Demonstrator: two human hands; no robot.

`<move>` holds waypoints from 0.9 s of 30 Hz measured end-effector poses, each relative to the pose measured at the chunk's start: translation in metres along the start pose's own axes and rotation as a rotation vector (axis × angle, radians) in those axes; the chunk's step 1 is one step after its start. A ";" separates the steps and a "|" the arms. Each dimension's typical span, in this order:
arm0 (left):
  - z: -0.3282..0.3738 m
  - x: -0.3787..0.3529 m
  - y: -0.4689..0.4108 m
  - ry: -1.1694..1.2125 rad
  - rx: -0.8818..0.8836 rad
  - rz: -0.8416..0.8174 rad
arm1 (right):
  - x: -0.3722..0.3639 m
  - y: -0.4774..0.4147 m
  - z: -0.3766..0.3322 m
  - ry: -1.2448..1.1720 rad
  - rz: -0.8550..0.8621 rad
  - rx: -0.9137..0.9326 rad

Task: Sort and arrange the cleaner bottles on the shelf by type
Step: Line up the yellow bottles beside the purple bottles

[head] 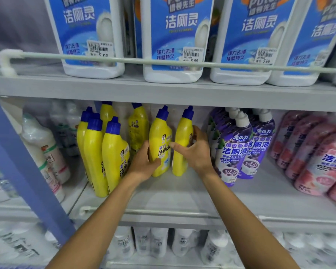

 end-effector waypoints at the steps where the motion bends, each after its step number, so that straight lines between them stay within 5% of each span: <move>1: -0.003 -0.002 -0.004 0.031 0.011 0.014 | 0.000 -0.001 -0.001 0.019 0.041 0.010; 8: -0.020 -0.026 -0.025 0.157 0.108 0.000 | -0.005 0.003 0.016 -0.172 -0.177 -0.074; 16: -0.015 -0.034 -0.050 -0.068 -0.053 0.097 | -0.003 -0.011 0.026 0.023 0.161 -0.168; 27: -0.025 -0.018 -0.061 -0.158 -0.143 0.201 | -0.020 -0.037 0.040 0.015 0.218 -0.277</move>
Point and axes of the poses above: each hand's wrist, its own y-axis away from the middle knuckle, its own x-axis out of the back of the hand, z = x × y, the point moved 7 cm from there along -y, towards the middle knuckle, and after that the axes turned 7 degrees about z, right-handed, at the moved point
